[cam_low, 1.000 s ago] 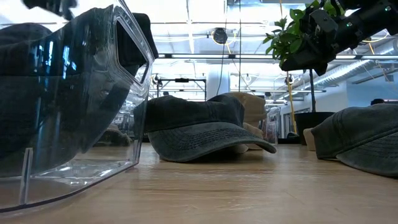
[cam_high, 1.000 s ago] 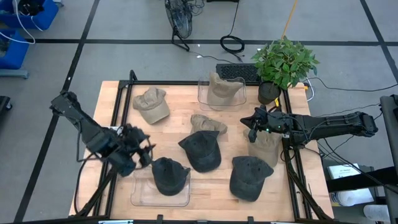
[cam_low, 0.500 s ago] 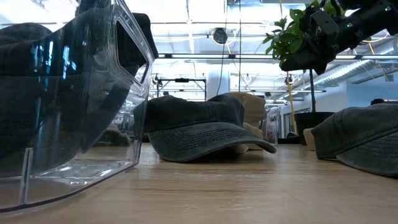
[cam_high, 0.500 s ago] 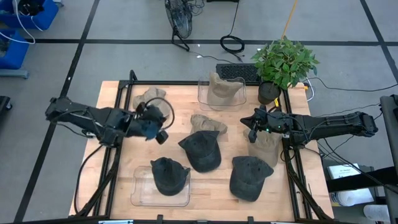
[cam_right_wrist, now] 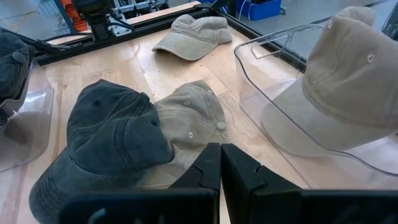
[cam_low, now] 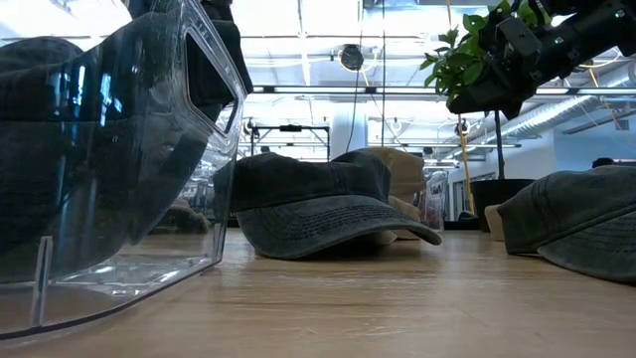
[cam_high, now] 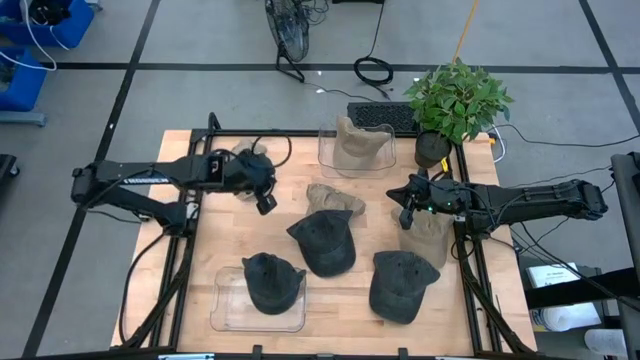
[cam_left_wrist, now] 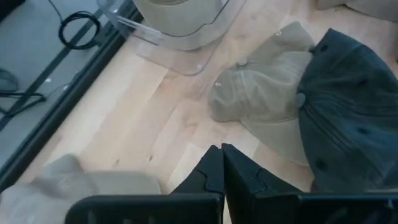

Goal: Pick & Place hat
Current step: Put the brown cap into the top transparent bin

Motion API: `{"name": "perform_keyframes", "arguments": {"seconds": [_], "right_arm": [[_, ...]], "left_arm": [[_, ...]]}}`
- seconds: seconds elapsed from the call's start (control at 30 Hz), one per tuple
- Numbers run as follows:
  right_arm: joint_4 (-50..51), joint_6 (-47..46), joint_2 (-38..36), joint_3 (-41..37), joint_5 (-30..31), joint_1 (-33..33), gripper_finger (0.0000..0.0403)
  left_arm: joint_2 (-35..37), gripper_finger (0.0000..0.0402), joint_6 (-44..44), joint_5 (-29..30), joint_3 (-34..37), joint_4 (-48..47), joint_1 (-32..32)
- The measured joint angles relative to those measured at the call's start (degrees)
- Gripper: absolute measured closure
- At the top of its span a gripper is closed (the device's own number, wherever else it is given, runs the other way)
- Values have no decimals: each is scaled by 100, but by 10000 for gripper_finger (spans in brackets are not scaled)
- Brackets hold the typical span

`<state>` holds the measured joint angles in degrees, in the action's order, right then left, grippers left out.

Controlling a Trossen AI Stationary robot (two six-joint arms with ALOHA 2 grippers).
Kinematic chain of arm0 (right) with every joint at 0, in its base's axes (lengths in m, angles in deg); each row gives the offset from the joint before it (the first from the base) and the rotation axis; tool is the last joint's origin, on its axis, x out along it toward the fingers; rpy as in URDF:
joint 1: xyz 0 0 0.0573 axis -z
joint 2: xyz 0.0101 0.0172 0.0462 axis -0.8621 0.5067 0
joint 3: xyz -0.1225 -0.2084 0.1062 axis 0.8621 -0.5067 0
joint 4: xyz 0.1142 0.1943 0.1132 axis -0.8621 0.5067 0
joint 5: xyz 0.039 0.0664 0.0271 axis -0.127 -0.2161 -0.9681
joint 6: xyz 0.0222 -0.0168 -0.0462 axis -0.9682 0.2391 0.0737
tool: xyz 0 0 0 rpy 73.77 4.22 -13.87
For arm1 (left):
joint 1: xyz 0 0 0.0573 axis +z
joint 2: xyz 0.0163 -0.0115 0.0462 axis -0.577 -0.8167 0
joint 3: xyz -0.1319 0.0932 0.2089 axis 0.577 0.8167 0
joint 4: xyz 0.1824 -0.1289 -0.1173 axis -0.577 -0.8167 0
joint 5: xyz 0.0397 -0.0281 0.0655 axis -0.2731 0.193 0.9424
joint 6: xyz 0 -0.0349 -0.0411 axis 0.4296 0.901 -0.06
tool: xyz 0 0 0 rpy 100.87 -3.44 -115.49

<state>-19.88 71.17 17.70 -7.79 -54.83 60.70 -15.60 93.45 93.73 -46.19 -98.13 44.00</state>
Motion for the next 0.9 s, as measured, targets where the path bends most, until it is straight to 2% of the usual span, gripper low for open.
{"name": "perform_keyframes", "arguments": {"seconds": [0.13,0.3,0.37,0.43,0.53,0.7,0.8,0.9], "right_arm": [[0,114,2,0,2,0,403],[-541,357,69,20,-31,0,403],[-677,623,257,237,-29,0,403],[-375,653,617,667,-11,38,403],[916,487,1362,1517,-63,172,403],[3501,-3,2506,2843,-331,353,403],[4831,-653,2835,3304,-330,376,402],[5869,-992,2841,3417,-336,375,390]], "left_arm": [[-2,398,-217,-395,343,593,337],[0,397,-621,-723,551,605,579],[1,397,-762,-790,652,617,671],[8,399,-842,-978,743,595,791],[13,397,-914,-1378,816,611,966],[13,399,-1031,-1458,857,608,1137],[13,396,-1127,-1547,857,612,1185],[13,399,-1160,-1592,857,613,1191]]}}
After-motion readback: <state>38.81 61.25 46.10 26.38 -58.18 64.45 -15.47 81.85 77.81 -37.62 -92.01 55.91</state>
